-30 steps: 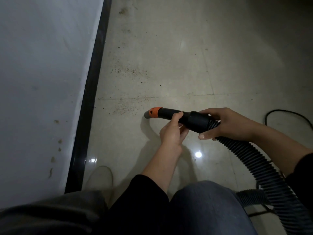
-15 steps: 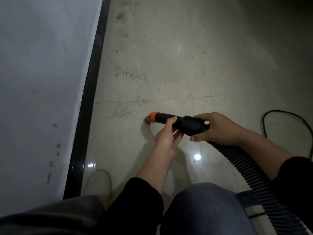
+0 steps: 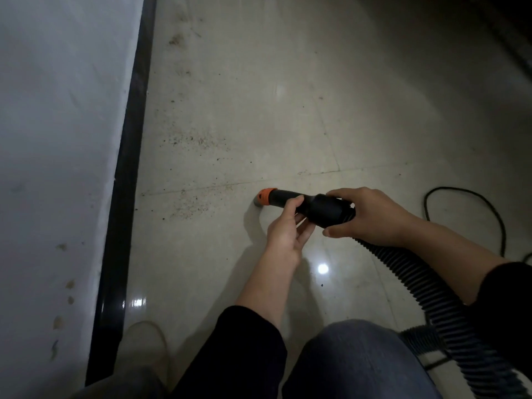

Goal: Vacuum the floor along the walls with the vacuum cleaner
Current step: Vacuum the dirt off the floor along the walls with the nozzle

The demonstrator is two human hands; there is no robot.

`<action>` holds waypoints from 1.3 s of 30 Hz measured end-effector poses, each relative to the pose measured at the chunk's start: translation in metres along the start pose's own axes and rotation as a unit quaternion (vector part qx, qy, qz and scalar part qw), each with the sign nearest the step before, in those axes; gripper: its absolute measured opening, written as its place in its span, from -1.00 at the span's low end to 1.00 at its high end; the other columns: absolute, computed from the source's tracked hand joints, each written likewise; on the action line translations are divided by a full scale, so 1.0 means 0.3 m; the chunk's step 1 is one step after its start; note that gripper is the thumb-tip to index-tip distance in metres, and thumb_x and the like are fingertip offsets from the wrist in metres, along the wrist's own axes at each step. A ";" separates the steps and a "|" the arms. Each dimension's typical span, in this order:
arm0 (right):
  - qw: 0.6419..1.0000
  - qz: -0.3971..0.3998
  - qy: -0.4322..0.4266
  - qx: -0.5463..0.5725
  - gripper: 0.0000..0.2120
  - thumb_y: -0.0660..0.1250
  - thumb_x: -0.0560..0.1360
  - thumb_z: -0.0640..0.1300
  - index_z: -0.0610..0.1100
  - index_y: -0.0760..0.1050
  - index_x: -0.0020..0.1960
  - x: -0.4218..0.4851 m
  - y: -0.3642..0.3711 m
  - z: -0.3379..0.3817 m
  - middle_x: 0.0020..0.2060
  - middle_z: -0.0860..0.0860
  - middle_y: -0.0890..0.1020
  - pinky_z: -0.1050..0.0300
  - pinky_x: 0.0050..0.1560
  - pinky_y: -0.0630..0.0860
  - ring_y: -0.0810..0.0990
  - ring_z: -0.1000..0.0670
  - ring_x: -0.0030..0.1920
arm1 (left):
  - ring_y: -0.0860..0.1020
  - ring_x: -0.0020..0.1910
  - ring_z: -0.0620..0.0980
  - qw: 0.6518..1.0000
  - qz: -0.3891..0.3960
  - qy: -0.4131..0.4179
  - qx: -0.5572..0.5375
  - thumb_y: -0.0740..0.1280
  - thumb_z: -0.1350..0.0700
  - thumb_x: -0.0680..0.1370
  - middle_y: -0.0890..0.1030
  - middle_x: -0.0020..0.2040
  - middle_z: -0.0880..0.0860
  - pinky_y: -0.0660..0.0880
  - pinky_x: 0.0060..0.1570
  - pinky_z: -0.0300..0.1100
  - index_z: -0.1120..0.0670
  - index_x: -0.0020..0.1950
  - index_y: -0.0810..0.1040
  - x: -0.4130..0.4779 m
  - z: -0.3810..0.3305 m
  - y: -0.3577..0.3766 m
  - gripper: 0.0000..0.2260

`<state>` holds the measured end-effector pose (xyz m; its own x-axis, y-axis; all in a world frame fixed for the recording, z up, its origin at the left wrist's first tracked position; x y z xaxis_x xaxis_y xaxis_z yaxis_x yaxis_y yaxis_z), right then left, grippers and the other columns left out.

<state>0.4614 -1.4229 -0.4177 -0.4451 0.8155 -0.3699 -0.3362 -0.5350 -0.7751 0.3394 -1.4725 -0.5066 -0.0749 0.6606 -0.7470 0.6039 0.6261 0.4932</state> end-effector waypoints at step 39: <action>1.000 0.003 -0.016 -0.007 -0.63 0.53 0.33 -0.02 -0.08 0.55 0.09 0.111 0.018 0.081 -0.17 -0.01 0.64 -0.05 -0.09 0.58 0.60 0.00 -0.17 | 0.65 -0.03 -0.08 1.000 -0.012 -0.006 -0.006 0.42 0.10 0.52 0.69 -0.10 0.06 0.60 -0.12 -0.26 0.15 0.13 0.57 0.044 -0.115 -0.033 -0.78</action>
<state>0.4247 -1.4040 -0.4219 -0.4733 0.8051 -0.3575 -0.3223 -0.5360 -0.7803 0.3051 -1.4556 -0.5061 -0.0793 0.6411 -0.7633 0.5932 0.6457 0.4807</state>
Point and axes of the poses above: each hand's wrist, its own x-axis towards the middle knuckle, its own y-axis out of the palm, z = x × y, the point moved 4 cm from there along x, towards the middle knuckle
